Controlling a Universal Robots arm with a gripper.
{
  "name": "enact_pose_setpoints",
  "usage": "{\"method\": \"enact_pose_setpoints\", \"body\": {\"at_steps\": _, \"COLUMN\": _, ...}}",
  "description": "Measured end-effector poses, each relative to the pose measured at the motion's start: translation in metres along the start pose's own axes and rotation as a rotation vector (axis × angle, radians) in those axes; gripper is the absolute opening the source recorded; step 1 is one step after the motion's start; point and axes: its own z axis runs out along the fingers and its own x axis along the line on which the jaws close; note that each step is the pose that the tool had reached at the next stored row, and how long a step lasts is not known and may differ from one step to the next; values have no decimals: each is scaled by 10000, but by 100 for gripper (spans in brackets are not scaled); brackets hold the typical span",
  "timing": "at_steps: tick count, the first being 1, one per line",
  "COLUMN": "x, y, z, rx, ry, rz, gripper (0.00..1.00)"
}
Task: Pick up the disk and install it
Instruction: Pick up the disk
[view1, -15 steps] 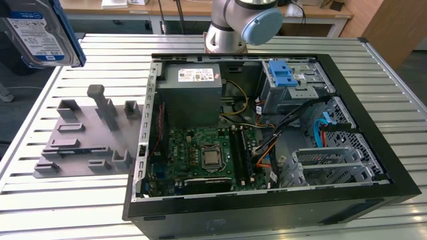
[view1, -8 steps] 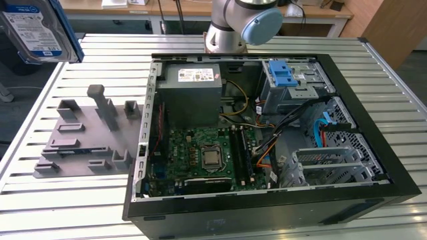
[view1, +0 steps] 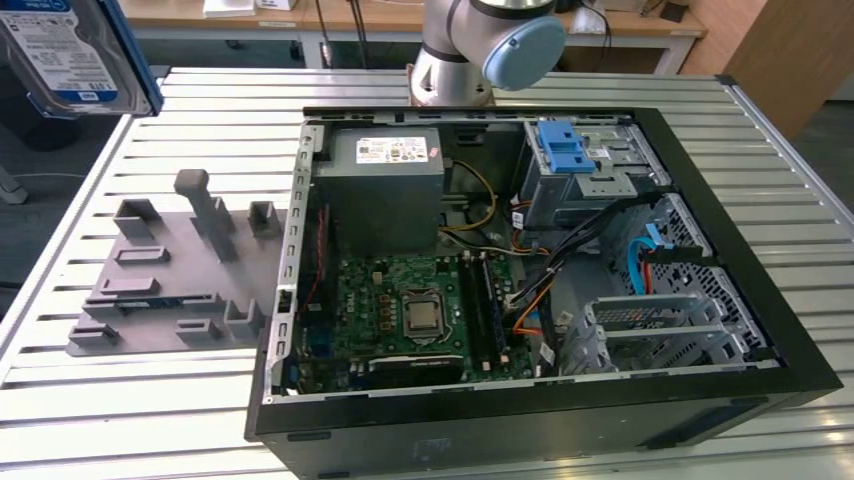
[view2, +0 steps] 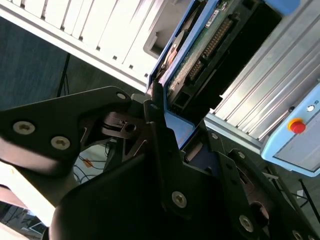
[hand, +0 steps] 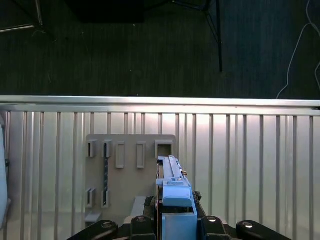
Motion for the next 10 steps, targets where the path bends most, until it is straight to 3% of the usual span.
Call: {"method": "enact_pose_setpoints", "body": {"at_steps": 10, "x": -1, "y": 2, "z": -127, "rx": -1, "ry": 0, "rz": 0, "gripper": 36}}
